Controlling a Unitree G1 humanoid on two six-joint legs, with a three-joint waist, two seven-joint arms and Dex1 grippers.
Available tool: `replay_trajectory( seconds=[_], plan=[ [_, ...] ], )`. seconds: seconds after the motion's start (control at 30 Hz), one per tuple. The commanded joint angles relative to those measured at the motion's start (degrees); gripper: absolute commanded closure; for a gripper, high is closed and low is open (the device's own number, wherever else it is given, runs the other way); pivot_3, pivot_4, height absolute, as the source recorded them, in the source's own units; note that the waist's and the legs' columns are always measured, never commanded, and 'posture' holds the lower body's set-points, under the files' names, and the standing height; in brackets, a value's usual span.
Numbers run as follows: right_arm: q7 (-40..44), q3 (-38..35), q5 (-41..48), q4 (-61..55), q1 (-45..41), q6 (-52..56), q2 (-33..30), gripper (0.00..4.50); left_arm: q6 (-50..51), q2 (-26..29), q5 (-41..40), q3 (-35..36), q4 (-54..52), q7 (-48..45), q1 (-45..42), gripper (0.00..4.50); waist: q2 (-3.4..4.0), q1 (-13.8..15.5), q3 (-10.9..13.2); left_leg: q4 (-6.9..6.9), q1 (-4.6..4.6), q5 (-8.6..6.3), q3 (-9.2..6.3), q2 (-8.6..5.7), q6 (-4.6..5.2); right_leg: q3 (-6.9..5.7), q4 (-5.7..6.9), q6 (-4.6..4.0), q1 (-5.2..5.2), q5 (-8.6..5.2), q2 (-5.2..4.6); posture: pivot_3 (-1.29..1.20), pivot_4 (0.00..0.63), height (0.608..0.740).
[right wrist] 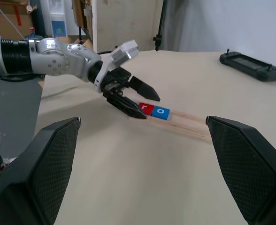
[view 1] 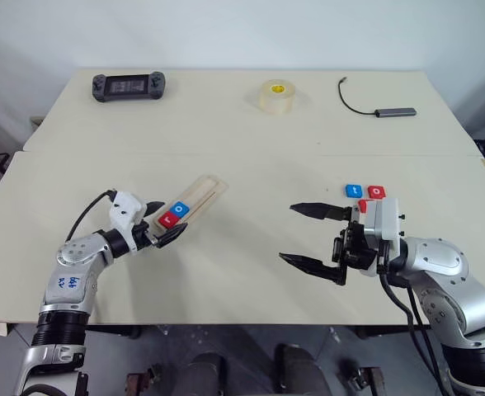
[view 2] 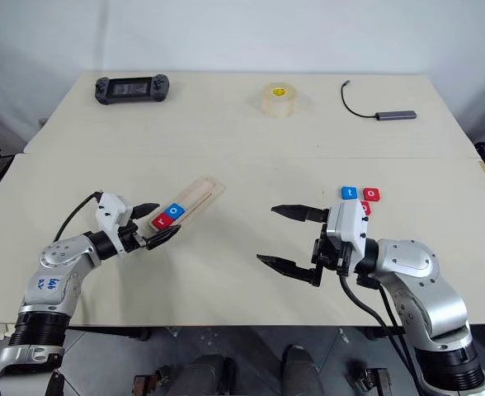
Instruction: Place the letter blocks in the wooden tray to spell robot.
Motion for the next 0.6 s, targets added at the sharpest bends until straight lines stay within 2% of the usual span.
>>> replay_trajectory(
  seconds=[0.03, 0.2, 0.33, 0.43, 0.5, 0.6],
  plan=[
    [-1.95, -3.42, 2.48, -2.02, 2.35, 0.50, 0.18, 0.02, 1.71, 1.22, 0.03, 0.27, -1.87, -0.43, 1.20, 0.00, 0.00, 0.06, 0.00, 0.00, 0.00, 0.00, -0.01, 0.00, 0.00, 0.00, 0.00, 0.00, 0.01, 0.00, -0.01, 0.00, 0.150, 0.740],
    [-1.90, -4.28, 0.86, -1.51, 6.51, -1.33, -0.04, 0.02, 4.64, 1.58, 1.28, -1.07, -2.54, 0.25, 2.36, 0.00, 0.00, 0.20, -0.01, 0.01, 0.01, 0.00, -0.01, -0.02, 0.01, 0.03, -0.02, 0.00, 0.05, 0.00, -0.05, 0.00, 0.150, 0.740],
    [-2.48, -4.35, 0.68, -1.56, 6.55, -1.81, 0.24, 0.02, 6.87, 1.28, 1.58, -1.57, -2.03, 0.51, 2.50, 0.00, 0.02, 0.19, -0.02, 0.01, 0.04, 0.00, 0.01, -0.02, 0.01, 0.06, 0.00, 0.00, 0.06, 0.00, -0.05, 0.00, 0.150, 0.740],
    [-2.68, -4.18, 0.60, -1.31, 6.21, -2.08, 0.25, 0.00, 7.48, 0.89, 1.85, -2.11, -1.04, 0.23, 2.74, 0.55, 0.04, 0.18, -0.03, 0.01, 0.11, 0.00, 0.01, -0.02, 0.01, 0.07, 0.00, 0.00, 0.11, 0.00, -0.05, 0.00, 0.150, 0.740],
    [-2.65, -4.05, 0.56, -1.22, 6.29, -2.29, 0.19, 0.00, 6.07, 0.80, 2.22, -2.25, -0.53, -0.07, 2.68, 1.11, 0.04, 0.18, -0.03, 0.01, 0.12, 0.00, 0.01, -0.02, 0.01, 0.07, 0.01, 0.00, 0.12, 0.00, -0.05, 0.00, 0.150, 0.740],
    [-2.41, -4.17, 0.44, -1.25, 6.88, -2.43, -0.09, 0.00, 3.66, 0.29, 1.89, -2.16, 0.20, -1.06, 2.50, 1.11, 0.05, 0.19, -0.03, 0.01, 0.13, 0.00, 0.01, -0.02, 0.01, 0.07, 0.00, 0.00, 0.12, 0.00, -0.06, 0.00, 0.150, 0.740]
  ],
)
